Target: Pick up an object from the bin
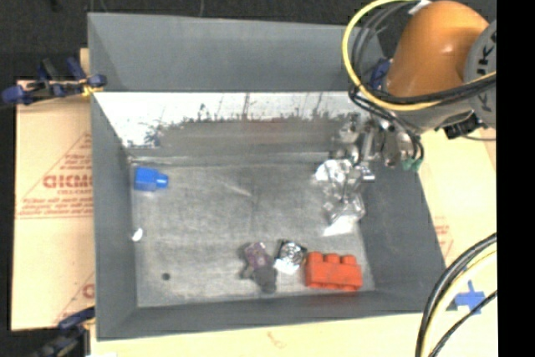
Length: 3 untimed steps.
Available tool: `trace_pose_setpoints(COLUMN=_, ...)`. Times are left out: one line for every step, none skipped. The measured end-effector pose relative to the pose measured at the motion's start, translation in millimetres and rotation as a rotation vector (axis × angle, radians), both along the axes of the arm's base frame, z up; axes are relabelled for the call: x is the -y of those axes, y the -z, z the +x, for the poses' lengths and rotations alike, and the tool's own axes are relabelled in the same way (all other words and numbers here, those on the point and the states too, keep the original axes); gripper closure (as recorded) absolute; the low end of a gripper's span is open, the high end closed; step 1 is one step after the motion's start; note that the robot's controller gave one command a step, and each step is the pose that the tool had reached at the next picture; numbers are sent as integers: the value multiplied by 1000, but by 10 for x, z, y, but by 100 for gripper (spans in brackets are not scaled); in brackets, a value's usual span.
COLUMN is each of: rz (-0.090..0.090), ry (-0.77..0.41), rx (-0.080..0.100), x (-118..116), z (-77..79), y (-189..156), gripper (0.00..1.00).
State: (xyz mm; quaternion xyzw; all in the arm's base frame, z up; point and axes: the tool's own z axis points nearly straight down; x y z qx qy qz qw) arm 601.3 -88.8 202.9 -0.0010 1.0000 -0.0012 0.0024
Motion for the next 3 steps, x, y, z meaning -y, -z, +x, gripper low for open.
trace_pose_setpoints(rz=3, ry=121, rx=12, x=118, z=127, y=889, gripper=0)
trace_pose_setpoints(rz=1, ry=110, rx=15, x=221, z=165, y=1279, gripper=0)
trace_pose_setpoints(rz=0, ry=109, rx=15, x=226, z=164, y=1258, gripper=100)
